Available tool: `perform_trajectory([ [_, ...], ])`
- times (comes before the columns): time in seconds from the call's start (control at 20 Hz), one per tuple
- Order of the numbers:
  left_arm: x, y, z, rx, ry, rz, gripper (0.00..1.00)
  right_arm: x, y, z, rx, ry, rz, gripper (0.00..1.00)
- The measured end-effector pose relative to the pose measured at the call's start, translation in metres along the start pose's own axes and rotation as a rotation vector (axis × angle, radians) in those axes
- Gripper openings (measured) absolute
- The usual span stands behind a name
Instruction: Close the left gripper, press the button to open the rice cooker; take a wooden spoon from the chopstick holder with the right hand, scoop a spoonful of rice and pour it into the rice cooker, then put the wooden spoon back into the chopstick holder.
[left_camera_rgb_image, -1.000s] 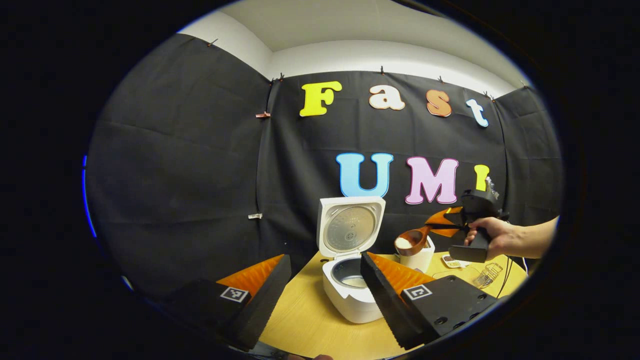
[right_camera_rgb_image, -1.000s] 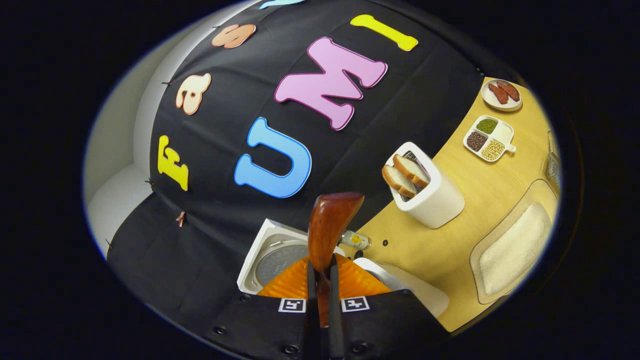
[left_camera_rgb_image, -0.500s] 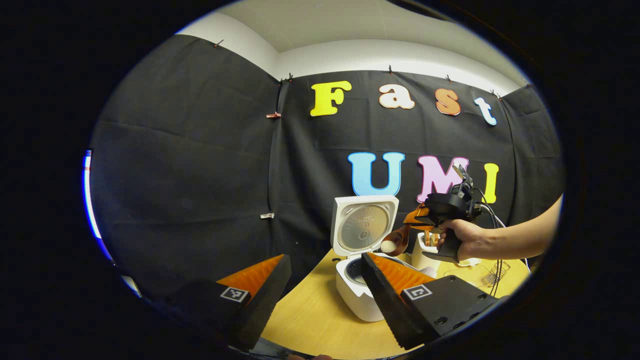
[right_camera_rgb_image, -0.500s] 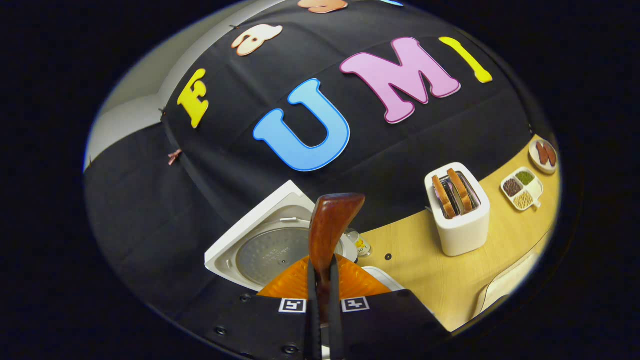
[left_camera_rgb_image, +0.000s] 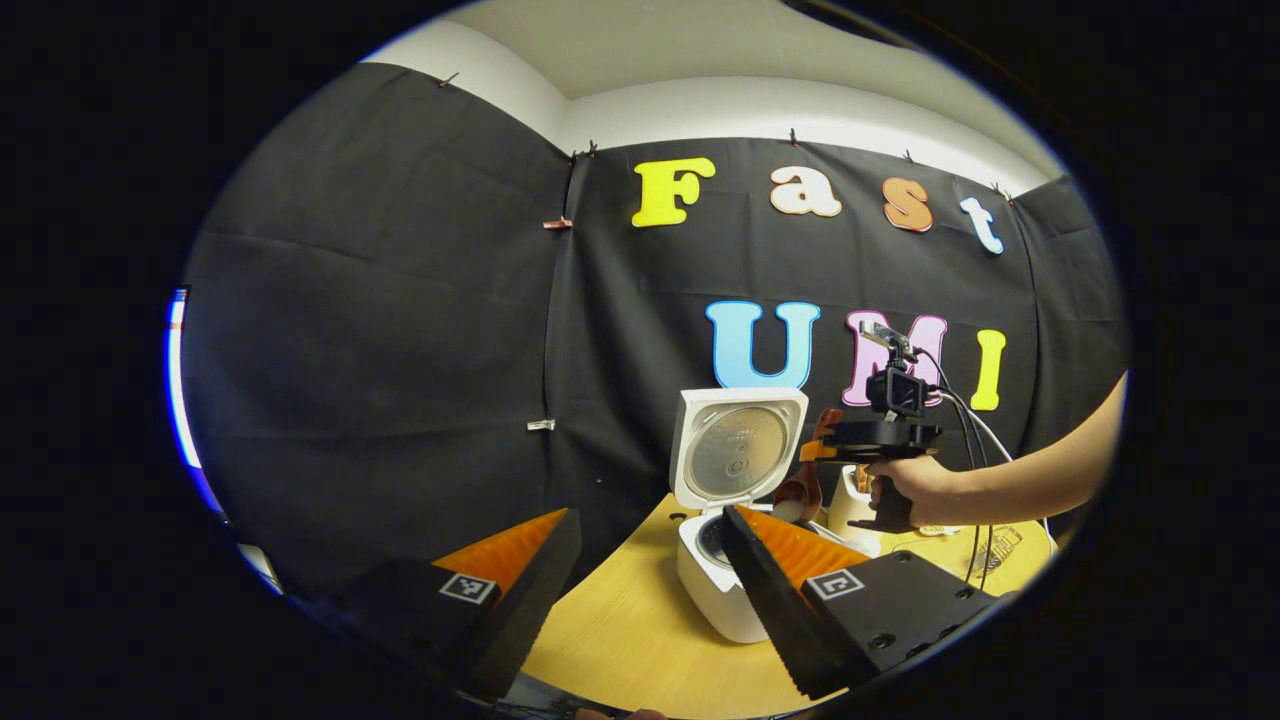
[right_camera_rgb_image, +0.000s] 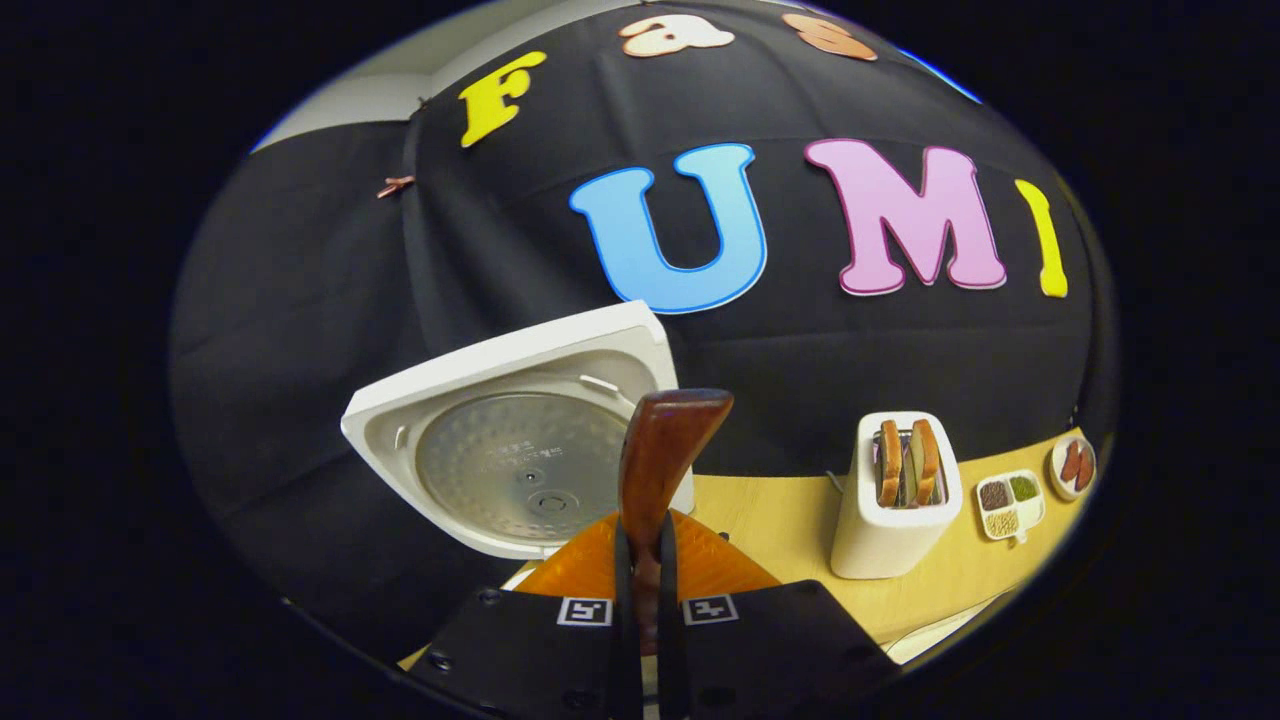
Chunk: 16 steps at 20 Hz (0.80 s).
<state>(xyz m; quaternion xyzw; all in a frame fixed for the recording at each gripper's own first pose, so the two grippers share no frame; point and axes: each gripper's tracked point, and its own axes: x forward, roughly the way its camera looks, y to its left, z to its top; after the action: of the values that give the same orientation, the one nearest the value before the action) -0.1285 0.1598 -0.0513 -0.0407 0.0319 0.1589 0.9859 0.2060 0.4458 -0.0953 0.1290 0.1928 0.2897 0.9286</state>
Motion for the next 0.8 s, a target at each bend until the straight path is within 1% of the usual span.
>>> perform_trajectory([
  [0.4, -0.002, -0.002, -0.002, -0.01, 0.016, -0.008, 0.97, -0.004, 0.029, 0.005, -0.246, -0.031, 0.087, 0.11],
  [0.65, -0.004, -0.002, -0.001, -0.014, 0.018, -0.002, 0.97, -0.011, 0.05, 0.004, -0.443, -0.054, 0.133, 0.11],
  [0.8, -0.004, -0.001, -0.002, -0.013, 0.019, -0.003, 0.97, -0.019, 0.067, -0.002, -0.579, -0.067, 0.176, 0.11],
])
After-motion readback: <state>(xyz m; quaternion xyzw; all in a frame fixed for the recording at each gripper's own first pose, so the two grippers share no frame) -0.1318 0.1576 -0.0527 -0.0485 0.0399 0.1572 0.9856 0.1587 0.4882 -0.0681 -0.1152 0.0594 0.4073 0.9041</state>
